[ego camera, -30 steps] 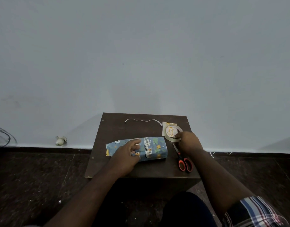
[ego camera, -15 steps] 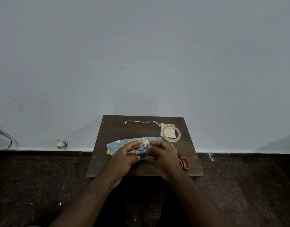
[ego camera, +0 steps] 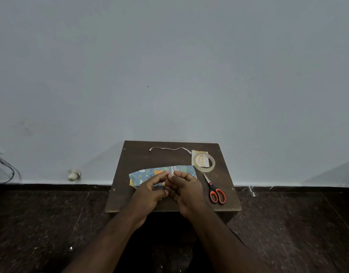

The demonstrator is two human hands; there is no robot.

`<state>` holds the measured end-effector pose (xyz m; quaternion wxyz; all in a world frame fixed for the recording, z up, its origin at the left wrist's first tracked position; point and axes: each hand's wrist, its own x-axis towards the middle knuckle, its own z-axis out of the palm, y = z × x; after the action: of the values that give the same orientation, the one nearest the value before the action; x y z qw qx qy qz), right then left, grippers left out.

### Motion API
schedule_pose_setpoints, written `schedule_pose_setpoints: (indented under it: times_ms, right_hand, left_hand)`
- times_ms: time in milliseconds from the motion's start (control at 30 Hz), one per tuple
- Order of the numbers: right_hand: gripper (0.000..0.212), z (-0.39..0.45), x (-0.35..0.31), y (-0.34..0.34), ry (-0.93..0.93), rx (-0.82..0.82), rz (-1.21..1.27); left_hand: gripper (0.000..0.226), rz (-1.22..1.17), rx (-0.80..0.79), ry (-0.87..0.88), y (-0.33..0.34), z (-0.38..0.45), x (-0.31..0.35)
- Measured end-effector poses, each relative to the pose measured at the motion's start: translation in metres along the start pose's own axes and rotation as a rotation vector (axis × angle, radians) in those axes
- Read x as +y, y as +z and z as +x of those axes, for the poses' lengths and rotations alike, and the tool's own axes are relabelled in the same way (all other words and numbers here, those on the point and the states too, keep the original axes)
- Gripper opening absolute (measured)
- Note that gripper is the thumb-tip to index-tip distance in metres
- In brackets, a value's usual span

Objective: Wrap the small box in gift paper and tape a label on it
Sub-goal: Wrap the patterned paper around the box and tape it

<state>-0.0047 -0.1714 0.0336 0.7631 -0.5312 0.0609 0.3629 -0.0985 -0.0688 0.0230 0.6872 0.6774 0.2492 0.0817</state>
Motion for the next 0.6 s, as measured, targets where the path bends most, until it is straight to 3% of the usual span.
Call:
schedule_pose_setpoints:
  times_ms: [200, 600]
  right_hand:
    - [0.022, 0.002, -0.003, -0.002, 0.006, -0.017, -0.03]
    - [0.017, 0.003, 0.002, -0.021, -0.05, 0.049, -0.121]
  left_hand:
    - [0.056, 0.242, 0.008, 0.067, -0.008, 0.003, 0.002]
    - [0.054, 1.097, 0.161, 0.262, -0.013, 0.031, -0.008]
